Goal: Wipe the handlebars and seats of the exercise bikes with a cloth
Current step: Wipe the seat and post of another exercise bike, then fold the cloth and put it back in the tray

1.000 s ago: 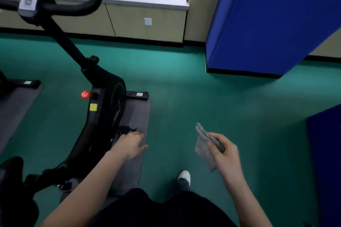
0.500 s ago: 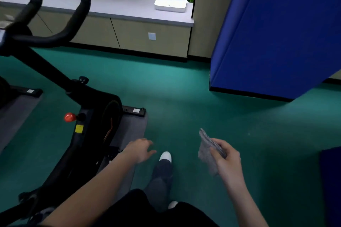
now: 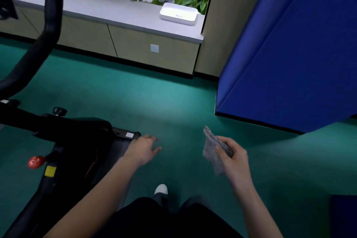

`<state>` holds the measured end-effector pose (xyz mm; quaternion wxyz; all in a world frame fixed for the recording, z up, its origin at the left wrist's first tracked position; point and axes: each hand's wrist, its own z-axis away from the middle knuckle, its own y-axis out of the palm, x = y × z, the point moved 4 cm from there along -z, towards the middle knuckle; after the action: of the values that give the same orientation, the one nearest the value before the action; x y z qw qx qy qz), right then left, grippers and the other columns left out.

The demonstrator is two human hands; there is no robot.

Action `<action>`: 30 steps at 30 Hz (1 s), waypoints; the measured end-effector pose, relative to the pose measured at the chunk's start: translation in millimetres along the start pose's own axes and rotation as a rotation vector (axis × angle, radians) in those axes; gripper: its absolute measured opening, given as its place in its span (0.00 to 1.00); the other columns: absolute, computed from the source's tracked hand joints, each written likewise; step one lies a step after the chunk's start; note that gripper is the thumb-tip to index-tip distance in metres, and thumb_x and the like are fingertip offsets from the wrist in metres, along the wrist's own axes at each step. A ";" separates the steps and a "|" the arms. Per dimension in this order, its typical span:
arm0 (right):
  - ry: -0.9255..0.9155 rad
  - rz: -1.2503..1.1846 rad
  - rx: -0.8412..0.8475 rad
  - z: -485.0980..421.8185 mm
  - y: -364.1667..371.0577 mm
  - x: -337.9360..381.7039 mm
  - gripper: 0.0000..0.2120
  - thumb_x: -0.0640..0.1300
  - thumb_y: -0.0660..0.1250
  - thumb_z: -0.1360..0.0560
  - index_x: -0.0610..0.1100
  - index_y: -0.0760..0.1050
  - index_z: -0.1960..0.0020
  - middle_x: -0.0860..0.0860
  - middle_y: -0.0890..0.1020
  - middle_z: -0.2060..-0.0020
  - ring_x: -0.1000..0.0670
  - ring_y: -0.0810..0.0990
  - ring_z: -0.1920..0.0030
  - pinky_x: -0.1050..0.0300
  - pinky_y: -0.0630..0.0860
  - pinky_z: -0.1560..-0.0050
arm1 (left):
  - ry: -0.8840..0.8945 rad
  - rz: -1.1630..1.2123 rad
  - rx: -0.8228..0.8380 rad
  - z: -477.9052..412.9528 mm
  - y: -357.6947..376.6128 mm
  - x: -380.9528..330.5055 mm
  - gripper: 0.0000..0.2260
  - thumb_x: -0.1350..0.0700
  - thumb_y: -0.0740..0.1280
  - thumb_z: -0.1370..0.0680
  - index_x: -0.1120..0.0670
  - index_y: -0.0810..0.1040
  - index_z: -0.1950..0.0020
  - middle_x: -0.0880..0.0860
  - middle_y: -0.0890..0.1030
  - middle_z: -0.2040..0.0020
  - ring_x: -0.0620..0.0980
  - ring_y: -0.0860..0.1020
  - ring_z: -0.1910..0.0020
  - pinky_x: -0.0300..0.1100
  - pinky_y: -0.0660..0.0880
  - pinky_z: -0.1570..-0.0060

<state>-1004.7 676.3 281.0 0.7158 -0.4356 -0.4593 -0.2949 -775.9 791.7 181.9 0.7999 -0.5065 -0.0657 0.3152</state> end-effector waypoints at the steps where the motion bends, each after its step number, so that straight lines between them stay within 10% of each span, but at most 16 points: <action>1: -0.001 -0.002 0.010 -12.8 0.6 3.4 0.14 0.31 0.66 0.26 0.49 0.80 0.53 0.53 0.84 0.57 0.50 0.82 0.53 0.46 0.78 0.45 | -0.003 0.009 -0.029 -8.2 -9.4 -0.8 0.22 0.42 0.58 0.21 0.51 0.68 0.30 0.52 0.71 0.32 0.53 0.69 0.33 0.46 0.66 0.37; 21: 0.053 -0.037 0.159 -309.5 -72.1 28.5 0.09 0.32 0.65 0.24 0.41 0.79 0.49 0.44 0.83 0.53 0.43 0.81 0.50 0.39 0.76 0.43 | -0.165 0.160 -0.308 -182.1 -145.9 -86.7 0.22 0.41 0.57 0.21 0.49 0.68 0.30 0.49 0.72 0.33 0.51 0.70 0.34 0.44 0.67 0.38; 30: 0.036 -0.039 0.288 -402.4 9.0 75.1 0.14 0.29 0.63 0.25 0.46 0.79 0.54 0.50 0.83 0.57 0.50 0.81 0.54 0.56 0.75 0.52 | -0.296 0.227 -0.296 -248.6 -176.4 -27.5 0.21 0.41 0.58 0.21 0.49 0.71 0.32 0.48 0.74 0.35 0.50 0.72 0.36 0.43 0.68 0.41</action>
<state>-805.9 318.7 266.6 0.7730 -0.3139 -0.4926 -0.2476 -615.0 534.0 219.1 0.6580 -0.5706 -0.1704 0.4609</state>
